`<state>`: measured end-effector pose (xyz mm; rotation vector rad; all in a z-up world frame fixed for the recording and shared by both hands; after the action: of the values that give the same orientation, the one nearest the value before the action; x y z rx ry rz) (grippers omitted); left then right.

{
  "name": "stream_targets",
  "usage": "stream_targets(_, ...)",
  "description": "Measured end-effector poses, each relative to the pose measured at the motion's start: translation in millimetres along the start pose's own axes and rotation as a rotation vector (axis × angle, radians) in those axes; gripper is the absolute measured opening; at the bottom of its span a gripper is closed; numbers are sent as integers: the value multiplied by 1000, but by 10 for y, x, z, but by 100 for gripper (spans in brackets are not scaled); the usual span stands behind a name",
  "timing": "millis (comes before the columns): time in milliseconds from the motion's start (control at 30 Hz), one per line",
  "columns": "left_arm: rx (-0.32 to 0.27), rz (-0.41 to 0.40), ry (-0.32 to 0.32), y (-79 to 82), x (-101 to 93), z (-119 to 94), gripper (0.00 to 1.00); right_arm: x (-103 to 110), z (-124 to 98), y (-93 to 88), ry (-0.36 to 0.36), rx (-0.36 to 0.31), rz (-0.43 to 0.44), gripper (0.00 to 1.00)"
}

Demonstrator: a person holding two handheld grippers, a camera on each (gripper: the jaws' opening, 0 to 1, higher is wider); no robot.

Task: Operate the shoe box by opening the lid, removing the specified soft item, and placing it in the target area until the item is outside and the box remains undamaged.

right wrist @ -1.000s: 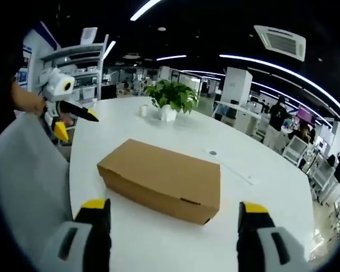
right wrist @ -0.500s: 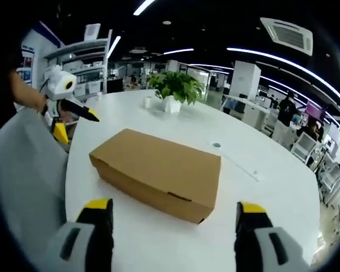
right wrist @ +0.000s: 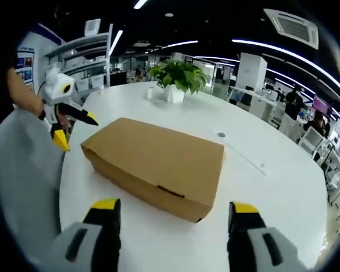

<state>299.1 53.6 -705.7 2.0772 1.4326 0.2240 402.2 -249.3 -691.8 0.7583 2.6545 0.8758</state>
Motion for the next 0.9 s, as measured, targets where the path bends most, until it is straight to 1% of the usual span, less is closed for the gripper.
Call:
stream_targets(133, -3, -7, 9, 5, 3, 76, 96, -44, 104, -9, 22, 8, 12, 74)
stream_targets(300, -6, -28, -14, 8, -16, 158, 90, -102, 196, -14, 34, 25, 18, 69)
stream_targets(400, 2, -23, -7, -11, -22, 208, 87, -124, 240, -10, 41, 36, 25, 67)
stream_targets(467, 1, -30, -5, -14, -13, 220, 83, -133, 271, -12, 49, 44, 37, 67)
stream_targets(567, -1, -54, -22, -11, -7, 239, 78, -152, 296, -11, 55, 46, 43, 65)
stream_targets(667, -5, -58, -11, 5, 14, 238, 74, -162, 291, 22, 56, 29, 45, 63)
stream_targets(767, -19, -67, -5, 34, 37, 246, 72, -183, 321, 41, 57, 35, 38, 61)
stream_targets(867, -13, -82, -4, 52, 46, 281, 73, -189, 345, 58, 68, 26, 54, 58)
stream_targets(900, -17, -106, -15, 75, 36, 314, 73, -197, 355, 71, 68, 22, 60, 57)
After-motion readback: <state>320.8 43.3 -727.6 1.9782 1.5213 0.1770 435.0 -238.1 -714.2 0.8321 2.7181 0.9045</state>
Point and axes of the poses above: the point that each gripper's makers call its tool centre point, and the gripper's own axes: z roughly forward along the fingers, x roughly to its left, y roughly out of its top, the point moved 8 cm from there along -z, roughly backward along the fingers, and after that the axes turned 14 degrees about x, right-handed, at the moved point
